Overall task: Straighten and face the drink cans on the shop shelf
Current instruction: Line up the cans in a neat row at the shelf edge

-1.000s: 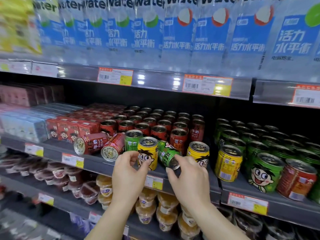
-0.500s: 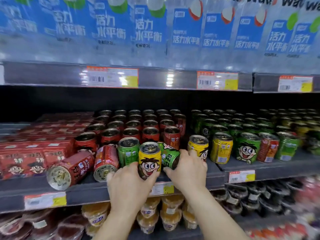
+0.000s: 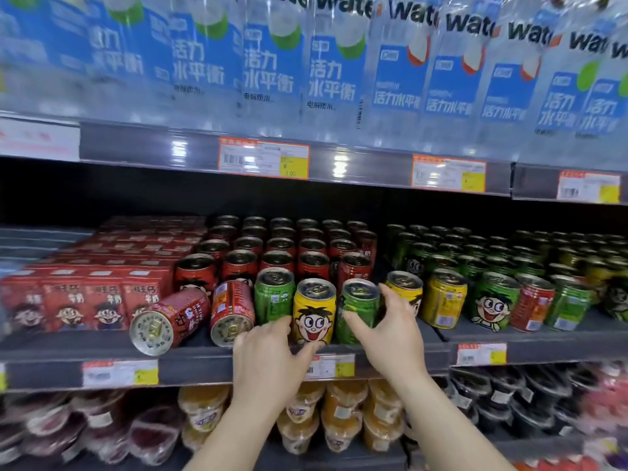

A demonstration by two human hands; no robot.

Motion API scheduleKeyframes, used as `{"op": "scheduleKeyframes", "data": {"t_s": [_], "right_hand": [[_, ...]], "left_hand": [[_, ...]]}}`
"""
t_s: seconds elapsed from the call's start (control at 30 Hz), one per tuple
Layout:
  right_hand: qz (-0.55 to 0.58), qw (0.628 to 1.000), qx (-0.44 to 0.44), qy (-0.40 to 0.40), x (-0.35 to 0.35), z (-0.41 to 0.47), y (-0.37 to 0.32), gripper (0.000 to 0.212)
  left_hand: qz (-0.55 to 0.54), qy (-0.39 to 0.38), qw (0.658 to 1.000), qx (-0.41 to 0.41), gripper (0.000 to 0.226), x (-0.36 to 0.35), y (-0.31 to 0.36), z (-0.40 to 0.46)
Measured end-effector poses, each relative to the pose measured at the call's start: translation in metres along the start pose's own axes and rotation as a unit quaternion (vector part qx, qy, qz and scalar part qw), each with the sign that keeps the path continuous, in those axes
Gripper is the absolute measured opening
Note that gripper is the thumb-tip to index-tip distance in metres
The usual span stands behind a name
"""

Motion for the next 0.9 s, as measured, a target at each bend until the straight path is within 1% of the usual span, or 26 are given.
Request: {"op": "scheduleKeyframes", "data": {"t_s": [0.03,0.07,0.1,0.13,0.17,0.2,0.23,0.27,0.3,0.4,0.53,0.6,0.67,0.73,0.8,0.9], "right_hand": [[0.015,1.0,0.003,0.028,0.003,-0.005,-0.002,0.077],[0.033,0.997,0.022,0.07,0.007,-0.011,-0.006,0.07],[0.052,0.991,0.059,0.108,0.01,-0.019,-0.013,0.058],[0.061,0.987,0.103,0.111,0.006,-0.026,-0.023,0.042],[0.049,0.986,0.144,0.074,-0.004,-0.033,-0.033,0.027],[0.014,0.985,0.174,0.013,-0.02,-0.039,-0.041,0.017],[-0.025,0.98,0.192,-0.049,-0.036,-0.045,-0.046,0.014],[-0.055,0.976,0.191,-0.086,-0.048,-0.047,-0.047,0.017],[-0.07,0.978,0.176,-0.093,-0.055,-0.046,-0.044,0.02],[-0.056,0.987,0.138,-0.053,-0.058,-0.037,-0.036,0.022],[-0.077,0.986,0.144,-0.046,-0.066,-0.036,-0.039,0.033],[-0.056,0.985,0.156,-0.05,-0.071,-0.041,-0.048,0.031],[-0.042,0.982,0.178,-0.054,-0.077,-0.046,-0.058,0.026],[-0.038,0.98,0.188,-0.06,-0.083,-0.049,-0.066,0.022],[-0.03,0.98,0.188,-0.058,-0.086,-0.049,-0.07,0.018],[-0.023,0.982,0.18,-0.06,-0.088,-0.048,-0.075,0.017]], "left_hand": [[-0.026,0.019,0.999,-0.01,0.04,0.008,-0.002,-0.001],[-0.037,0.046,0.998,-0.017,0.037,0.017,-0.004,-0.001],[-0.033,0.075,0.996,-0.02,0.034,0.029,-0.005,0.001],[-0.02,0.101,0.994,-0.019,0.032,0.041,-0.007,0.006],[-0.004,0.117,0.993,-0.013,0.03,0.051,-0.009,0.012],[0.014,0.121,0.993,-0.001,0.032,0.059,-0.011,0.018],[0.032,0.115,0.993,0.016,0.037,0.065,-0.014,0.024],[0.049,0.104,0.993,0.033,0.044,0.067,-0.017,0.028],[0.059,0.093,0.993,0.044,0.05,0.067,-0.021,0.03],[0.051,0.079,0.994,0.051,0.062,0.067,-0.032,0.029],[0.064,0.073,0.995,0.02,0.07,0.065,-0.045,0.02],[0.114,0.066,0.991,0.013,0.076,0.061,-0.049,0.017],[0.198,0.048,0.979,0.019,0.083,0.056,-0.05,0.017],[0.252,0.038,0.967,0.019,0.083,0.051,-0.049,0.017],[0.264,0.047,0.963,0.015,0.079,0.049,-0.05,0.018],[0.235,0.061,0.97,0.011,0.078,0.051,-0.053,0.016]]}}
Point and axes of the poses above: each hand's wrist, its own z-axis towards the middle knuckle, its own x-axis out of the back of the hand, y = z × x, the point moved 5 cm from there along z, towards the middle knuckle, and after that the axes turned 4 degrees about -y, right-handed, at the moved point
